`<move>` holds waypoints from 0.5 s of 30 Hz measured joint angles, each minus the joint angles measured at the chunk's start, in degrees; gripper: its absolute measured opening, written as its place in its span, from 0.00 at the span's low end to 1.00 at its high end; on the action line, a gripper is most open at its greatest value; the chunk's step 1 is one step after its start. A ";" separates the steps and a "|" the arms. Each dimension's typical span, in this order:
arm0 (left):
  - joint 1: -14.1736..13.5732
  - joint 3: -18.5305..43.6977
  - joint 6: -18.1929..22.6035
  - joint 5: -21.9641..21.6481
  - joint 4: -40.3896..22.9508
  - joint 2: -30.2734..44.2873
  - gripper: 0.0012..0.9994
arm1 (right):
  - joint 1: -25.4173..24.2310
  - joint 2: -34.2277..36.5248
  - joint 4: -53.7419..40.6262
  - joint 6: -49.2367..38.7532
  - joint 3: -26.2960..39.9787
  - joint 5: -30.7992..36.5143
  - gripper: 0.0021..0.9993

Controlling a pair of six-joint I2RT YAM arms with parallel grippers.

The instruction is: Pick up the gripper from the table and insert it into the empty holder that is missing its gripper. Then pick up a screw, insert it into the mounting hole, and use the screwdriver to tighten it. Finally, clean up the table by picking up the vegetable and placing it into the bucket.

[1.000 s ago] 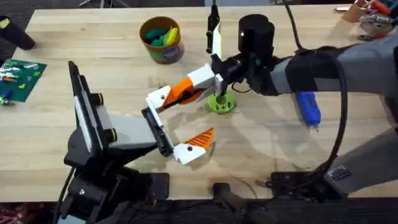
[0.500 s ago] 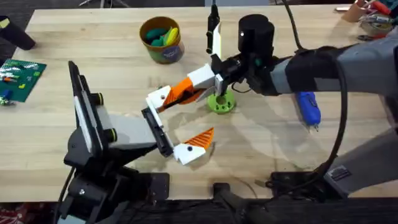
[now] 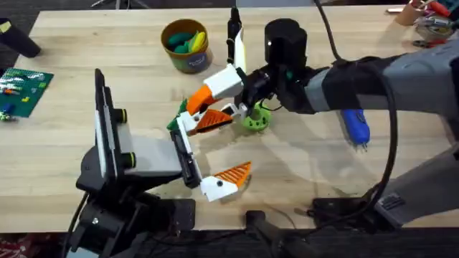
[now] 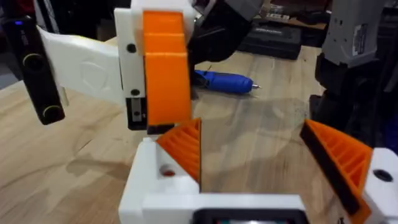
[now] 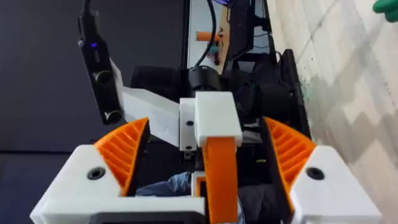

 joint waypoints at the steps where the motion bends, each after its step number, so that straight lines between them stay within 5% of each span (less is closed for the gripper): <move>1: 0.00 0.00 0.01 0.10 0.00 0.00 0.99 | -0.03 0.00 -0.01 0.01 0.00 0.01 0.99; 15: 0.00 0.00 0.02 0.83 -0.04 0.00 0.99 | -4.89 0.00 0.61 -0.44 0.00 1.06 0.99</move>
